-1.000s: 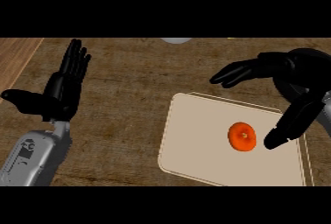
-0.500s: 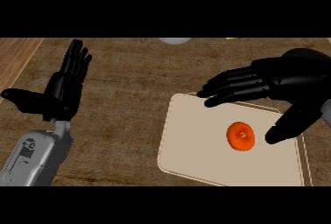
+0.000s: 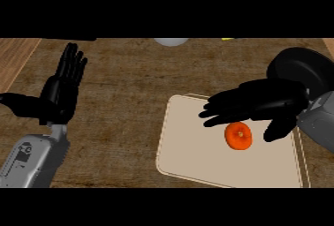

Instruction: Pick the squash from the tray and place it in the pot

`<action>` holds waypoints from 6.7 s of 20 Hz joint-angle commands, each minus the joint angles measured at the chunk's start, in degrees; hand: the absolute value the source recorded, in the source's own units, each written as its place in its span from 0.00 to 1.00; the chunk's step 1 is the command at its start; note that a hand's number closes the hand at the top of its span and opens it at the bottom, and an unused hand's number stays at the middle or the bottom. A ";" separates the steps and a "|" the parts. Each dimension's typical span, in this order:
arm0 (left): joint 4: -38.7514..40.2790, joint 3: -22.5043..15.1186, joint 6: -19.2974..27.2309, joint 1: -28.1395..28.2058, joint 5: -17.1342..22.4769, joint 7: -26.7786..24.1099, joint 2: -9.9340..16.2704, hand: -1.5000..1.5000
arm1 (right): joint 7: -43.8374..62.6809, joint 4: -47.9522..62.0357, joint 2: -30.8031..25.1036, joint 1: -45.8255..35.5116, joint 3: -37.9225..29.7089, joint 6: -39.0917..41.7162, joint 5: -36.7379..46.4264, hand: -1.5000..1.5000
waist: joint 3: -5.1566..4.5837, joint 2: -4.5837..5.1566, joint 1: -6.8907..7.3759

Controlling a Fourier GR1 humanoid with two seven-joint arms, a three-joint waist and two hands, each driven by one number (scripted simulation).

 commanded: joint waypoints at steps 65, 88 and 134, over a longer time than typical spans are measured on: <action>-3.58 7.52 -3.64 6.06 -3.20 3.60 -0.33 0.50 | 18.84 35.67 27.11 2.79 -11.31 -29.82 11.81 1.00 | -0.45 -2.26 -6.23; -3.27 9.10 -4.51 5.33 -2.93 3.09 -0.39 0.50 | 101.74 32.63 27.64 -16.29 -21.19 -51.11 39.76 1.00 | -0.15 -2.03 -5.68; -4.47 9.49 -7.16 4.62 -6.59 3.84 -4.28 0.50 | 36.52 56.57 14.60 -4.07 -64.23 -54.98 4.60 0.00 | -0.01 -0.92 -2.90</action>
